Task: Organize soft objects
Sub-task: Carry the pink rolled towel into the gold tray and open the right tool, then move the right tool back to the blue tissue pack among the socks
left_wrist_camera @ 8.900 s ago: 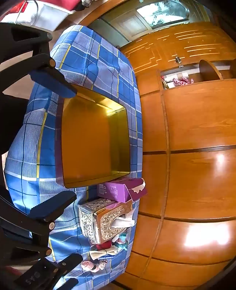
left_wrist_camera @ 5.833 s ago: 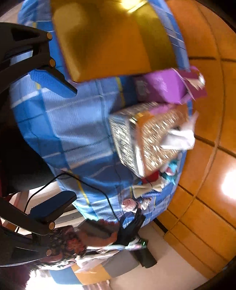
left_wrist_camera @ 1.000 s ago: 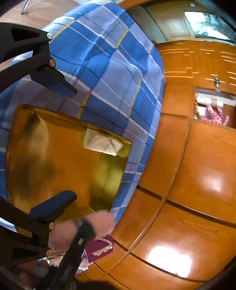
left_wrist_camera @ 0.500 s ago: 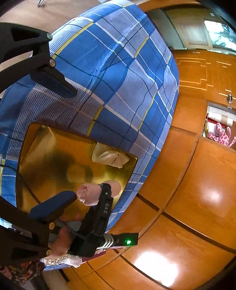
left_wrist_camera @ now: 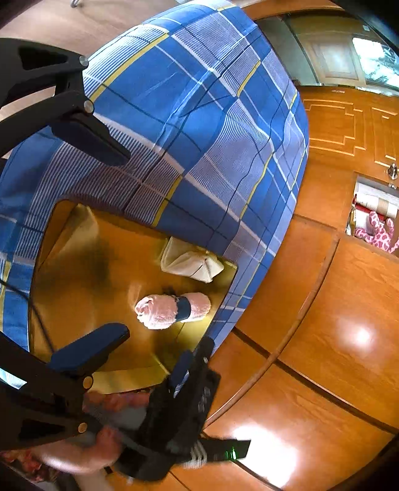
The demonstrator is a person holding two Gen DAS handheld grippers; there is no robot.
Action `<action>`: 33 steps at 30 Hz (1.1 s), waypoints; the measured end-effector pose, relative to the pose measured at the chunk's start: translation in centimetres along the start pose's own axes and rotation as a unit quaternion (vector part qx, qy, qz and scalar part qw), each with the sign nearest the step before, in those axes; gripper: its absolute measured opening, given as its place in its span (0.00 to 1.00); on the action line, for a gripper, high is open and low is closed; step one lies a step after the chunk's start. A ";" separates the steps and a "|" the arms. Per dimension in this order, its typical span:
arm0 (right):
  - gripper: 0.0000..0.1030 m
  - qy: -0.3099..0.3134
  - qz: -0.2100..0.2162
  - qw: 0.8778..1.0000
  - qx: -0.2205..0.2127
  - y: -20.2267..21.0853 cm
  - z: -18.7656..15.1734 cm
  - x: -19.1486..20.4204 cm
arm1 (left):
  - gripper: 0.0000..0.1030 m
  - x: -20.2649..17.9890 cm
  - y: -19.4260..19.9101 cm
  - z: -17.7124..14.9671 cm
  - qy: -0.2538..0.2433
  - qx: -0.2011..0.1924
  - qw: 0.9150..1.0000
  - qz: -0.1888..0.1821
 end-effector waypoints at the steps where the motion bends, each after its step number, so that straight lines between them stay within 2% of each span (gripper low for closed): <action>1: 0.41 0.007 0.004 1.000 -0.004 0.9 -0.1 0.3 | 1.00 -0.3 0.0 -0.2 -0.003 0.002 1.000 -0.003; 10: 0.41 0.092 0.008 0.994 -0.058 10.0 -2.2 2.7 | 1.00 -2.8 -0.2 -2.0 -0.021 0.023 0.999 -0.030; 16: 0.41 0.119 -0.017 0.988 -0.099 15.6 -3.8 0.9 | 1.00 -5.0 0.0 -3.5 -0.048 0.028 0.998 -0.040; 18: 0.41 0.116 -0.038 0.986 -0.116 17.7 -4.2 -0.7 | 1.00 -5.6 0.1 -3.9 -0.053 0.029 0.997 -0.048; 22: 0.41 0.101 -0.085 0.982 -0.138 20.6 -5.0 -4.5 | 1.00 -7.3 0.4 -4.7 -0.063 0.040 0.993 -0.090; 26: 0.41 0.054 -0.127 0.978 -0.155 23.8 -6.1 -9.6 | 1.00 -9.6 1.0 -5.6 -0.091 0.042 0.988 -0.118; 30: 0.41 -0.011 -0.187 0.967 -0.175 26.5 -8.2 -15.8 | 1.00 -11.8 1.6 -6.4 -0.122 0.043 0.982 -0.139; 33: 0.43 -0.052 -0.234 0.957 -0.164 27.2 -9.8 -20.5 | 1.00 -13.6 1.8 -7.3 -0.150 0.051 0.975 -0.155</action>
Point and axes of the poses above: each gripper's, at about its wrist camera, not at the fingertips, and y roughly against the way its jaws point, x to its left, z to its top, the point moved 3 cm from there along -y, roughly the way its jaws point, and after that the axes turned 8 degrees about y, right-handed, at the moved point
